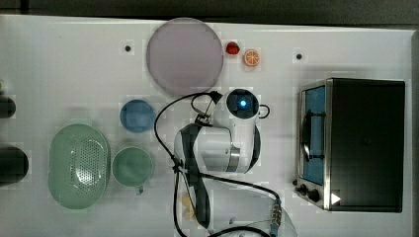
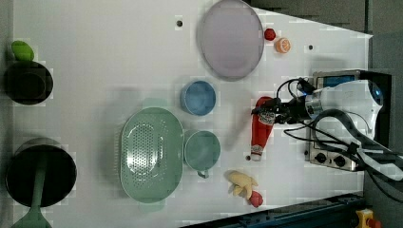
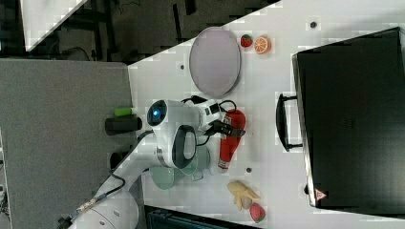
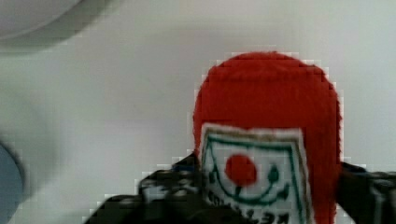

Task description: Pick ketchup from strainer and place it on the table

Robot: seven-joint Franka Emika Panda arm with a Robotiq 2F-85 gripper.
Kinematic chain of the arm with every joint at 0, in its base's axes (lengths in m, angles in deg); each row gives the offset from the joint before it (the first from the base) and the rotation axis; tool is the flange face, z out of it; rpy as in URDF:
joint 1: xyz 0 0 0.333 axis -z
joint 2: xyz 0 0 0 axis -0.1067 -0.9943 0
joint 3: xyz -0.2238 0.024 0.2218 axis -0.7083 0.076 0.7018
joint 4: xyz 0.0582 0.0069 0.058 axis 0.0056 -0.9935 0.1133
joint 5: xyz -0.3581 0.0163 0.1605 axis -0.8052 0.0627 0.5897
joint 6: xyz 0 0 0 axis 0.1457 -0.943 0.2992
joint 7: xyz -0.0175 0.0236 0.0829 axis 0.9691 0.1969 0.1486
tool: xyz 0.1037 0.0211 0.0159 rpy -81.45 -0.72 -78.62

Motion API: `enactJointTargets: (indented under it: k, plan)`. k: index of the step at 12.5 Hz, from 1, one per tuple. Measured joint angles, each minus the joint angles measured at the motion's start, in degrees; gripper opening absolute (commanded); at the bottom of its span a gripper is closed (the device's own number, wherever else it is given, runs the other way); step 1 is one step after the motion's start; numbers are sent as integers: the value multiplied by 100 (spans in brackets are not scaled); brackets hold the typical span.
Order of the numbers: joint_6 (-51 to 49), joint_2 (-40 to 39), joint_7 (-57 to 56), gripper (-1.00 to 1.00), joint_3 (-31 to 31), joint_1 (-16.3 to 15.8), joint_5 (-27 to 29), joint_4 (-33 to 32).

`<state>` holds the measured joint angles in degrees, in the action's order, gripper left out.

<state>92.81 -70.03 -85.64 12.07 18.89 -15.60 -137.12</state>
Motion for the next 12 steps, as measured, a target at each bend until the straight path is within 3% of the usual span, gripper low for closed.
enactJointTargets:
  k: [3, 6, 12]
  plan:
    - [-59, 122, -4, 100, -59, -17, 29, 67]
    - [-629, 751, 41, 100, -74, 17, 53, 269]
    - [-2781, 2165, 1107, 100, 3, 35, 16, 2177]
